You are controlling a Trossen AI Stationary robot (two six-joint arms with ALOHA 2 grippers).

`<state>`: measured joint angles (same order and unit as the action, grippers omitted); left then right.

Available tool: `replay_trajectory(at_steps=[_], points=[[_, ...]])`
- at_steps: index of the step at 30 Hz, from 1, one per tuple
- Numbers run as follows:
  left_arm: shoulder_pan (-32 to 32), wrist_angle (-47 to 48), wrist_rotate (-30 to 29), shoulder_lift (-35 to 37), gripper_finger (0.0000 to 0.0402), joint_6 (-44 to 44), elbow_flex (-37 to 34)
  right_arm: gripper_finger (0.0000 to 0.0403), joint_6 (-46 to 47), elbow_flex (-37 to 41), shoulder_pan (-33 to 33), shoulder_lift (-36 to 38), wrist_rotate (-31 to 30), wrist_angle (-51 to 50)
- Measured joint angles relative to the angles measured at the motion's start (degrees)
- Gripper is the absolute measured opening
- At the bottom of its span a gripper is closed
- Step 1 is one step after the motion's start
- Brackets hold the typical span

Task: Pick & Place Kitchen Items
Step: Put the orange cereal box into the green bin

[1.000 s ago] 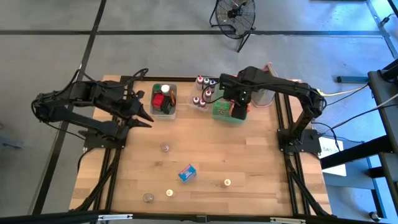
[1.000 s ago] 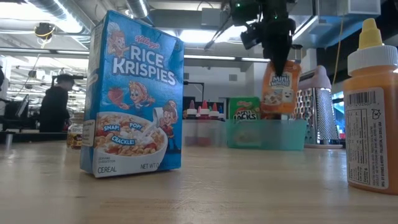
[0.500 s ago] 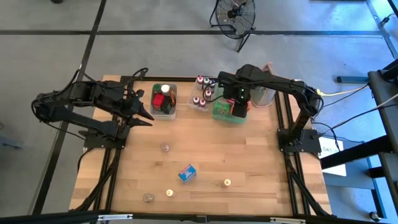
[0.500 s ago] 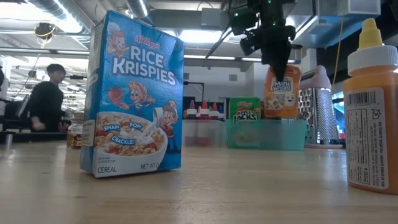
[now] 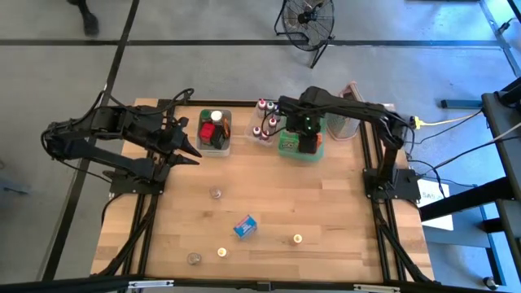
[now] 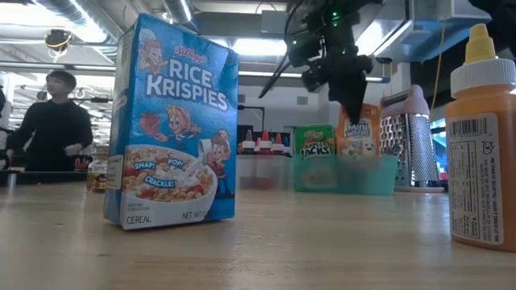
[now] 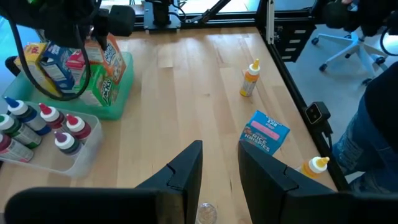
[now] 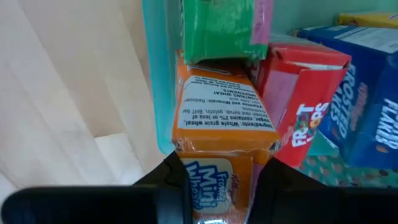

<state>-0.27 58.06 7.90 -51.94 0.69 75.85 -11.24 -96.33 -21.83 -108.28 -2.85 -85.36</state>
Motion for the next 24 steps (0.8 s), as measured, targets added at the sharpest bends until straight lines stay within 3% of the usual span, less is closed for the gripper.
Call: replay_trajectory(at_steps=[5, 10, 24], points=[[0.00, 0.00, 0.01, 0.00, 0.0098, 0.00, 0.00, 0.0094, -0.16, 0.00, -0.92, -0.62, -0.52, 0.11], [0.00, 0.00, 0.02, 0.00, 0.0098, 0.00, 0.00, 0.0094, 0.34, 0.00, -1.35, -0.62, -5.27, 0.19], [0.00, 0.00, 0.04, 0.00, 0.0098, -1.03, 0.00, 0.0094, -0.14, 0.00, -2.43, -0.62, -5.54, 4.98]])
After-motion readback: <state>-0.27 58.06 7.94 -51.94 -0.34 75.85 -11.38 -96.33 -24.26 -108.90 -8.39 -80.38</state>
